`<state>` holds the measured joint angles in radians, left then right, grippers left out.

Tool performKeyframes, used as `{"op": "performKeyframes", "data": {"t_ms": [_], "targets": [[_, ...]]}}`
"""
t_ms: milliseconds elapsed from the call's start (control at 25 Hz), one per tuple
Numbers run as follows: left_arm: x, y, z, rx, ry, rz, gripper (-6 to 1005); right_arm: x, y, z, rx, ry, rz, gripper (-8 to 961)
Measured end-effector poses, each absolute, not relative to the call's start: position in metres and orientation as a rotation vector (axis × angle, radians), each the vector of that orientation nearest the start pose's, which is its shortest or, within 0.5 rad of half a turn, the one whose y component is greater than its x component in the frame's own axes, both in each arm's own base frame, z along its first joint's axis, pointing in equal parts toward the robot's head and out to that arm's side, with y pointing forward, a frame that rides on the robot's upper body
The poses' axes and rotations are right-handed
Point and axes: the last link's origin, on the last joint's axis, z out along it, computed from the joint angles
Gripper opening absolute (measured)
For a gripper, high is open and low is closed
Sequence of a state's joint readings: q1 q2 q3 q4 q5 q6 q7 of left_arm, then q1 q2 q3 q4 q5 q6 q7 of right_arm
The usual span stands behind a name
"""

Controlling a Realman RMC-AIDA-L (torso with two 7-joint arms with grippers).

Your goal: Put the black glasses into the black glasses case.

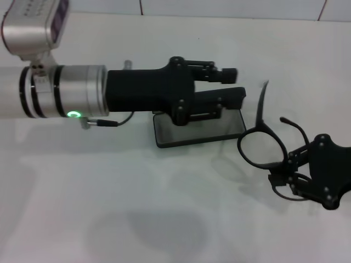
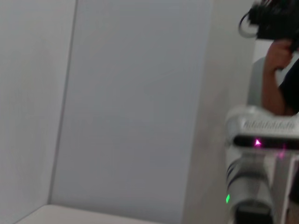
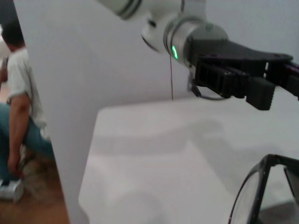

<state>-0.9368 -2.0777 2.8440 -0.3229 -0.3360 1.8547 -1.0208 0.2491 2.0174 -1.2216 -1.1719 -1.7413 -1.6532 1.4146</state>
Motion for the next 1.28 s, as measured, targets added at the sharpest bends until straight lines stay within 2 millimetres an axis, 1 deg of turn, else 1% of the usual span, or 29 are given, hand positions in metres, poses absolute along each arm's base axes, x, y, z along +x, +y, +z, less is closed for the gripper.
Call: {"op": "performKeyframes", "data": {"t_ms": [80,160,240,360,720,880,1040,1280], "targets": [[-0.165,0.34,-0.031,-2.937,-0.239,-1.192,481,0.237,0.272,0.017,-2.947,0.034,0.647,109],[-0.161,0.34,-0.033,-2.961,-0.242,-1.193,481,0.243,0.266,0.012,-2.916,-0.076,0.736,109],[-0.156,0.339,-0.037,-2.992,-0.235,-1.192,481,0.247,0.26,0.008,-2.89,-0.171,0.797,109],[-0.149,0.336,-0.042,-3.028,-0.237,-1.216,481,0.251,0.254,0.006,-2.862,-0.276,0.827,109],[-0.14,0.33,-0.051,-3.123,-0.256,-1.202,480,0.256,0.253,0.004,-2.822,-0.358,0.818,109],[-0.138,0.329,-0.054,-3.179,-0.268,-1.152,480,0.256,0.252,0.004,-2.812,-0.399,0.82,108],[-0.139,0.329,-0.056,-3.203,-0.327,-1.114,480,0.255,0.251,0.003,-2.802,-0.431,0.824,108],[-0.139,0.33,-0.065,-3.268,-0.378,-0.984,480,0.255,0.248,0.003,-2.783,-0.476,0.839,109]]}}
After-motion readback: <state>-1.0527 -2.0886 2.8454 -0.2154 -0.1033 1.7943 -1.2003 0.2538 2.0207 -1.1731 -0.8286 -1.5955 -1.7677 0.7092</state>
